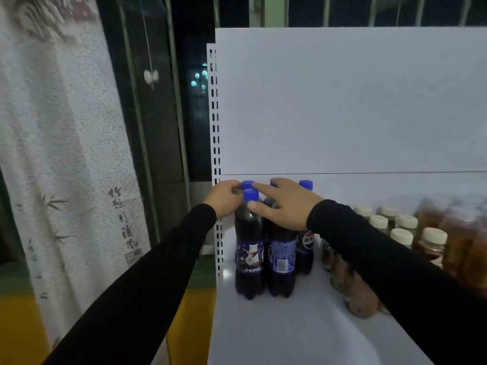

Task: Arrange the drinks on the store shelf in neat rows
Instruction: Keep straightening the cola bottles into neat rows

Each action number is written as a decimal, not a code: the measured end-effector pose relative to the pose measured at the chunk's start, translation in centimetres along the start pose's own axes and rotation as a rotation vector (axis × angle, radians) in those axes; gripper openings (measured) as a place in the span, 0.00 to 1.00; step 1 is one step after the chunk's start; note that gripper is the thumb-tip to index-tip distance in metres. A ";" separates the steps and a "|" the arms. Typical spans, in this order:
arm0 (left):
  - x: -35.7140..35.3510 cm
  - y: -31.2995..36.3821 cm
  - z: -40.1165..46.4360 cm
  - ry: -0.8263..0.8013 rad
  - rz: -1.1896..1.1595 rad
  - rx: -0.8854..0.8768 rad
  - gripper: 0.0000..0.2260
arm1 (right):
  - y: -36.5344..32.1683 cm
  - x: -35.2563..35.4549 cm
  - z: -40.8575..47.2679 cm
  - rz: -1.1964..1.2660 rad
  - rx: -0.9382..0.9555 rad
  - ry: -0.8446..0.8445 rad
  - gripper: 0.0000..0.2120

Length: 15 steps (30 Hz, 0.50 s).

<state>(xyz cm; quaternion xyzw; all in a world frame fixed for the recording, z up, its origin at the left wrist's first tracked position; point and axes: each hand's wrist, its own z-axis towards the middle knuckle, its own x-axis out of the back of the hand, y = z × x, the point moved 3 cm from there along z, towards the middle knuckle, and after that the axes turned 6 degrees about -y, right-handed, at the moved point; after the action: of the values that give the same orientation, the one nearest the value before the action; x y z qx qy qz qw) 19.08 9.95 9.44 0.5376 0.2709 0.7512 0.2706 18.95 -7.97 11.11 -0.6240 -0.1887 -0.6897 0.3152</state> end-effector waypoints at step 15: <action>4.5 -2.2 -2.0 0.303 -0.248 0.010 0.04 | -0.4 0.2 -0.7 -0.031 0.016 0.040 0.36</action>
<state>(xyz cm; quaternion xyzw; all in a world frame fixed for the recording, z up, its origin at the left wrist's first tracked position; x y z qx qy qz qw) 16.23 14.40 10.32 0.3823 0.3764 0.7830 0.3147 18.17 -8.20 11.22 -0.6045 -0.1975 -0.7054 0.3130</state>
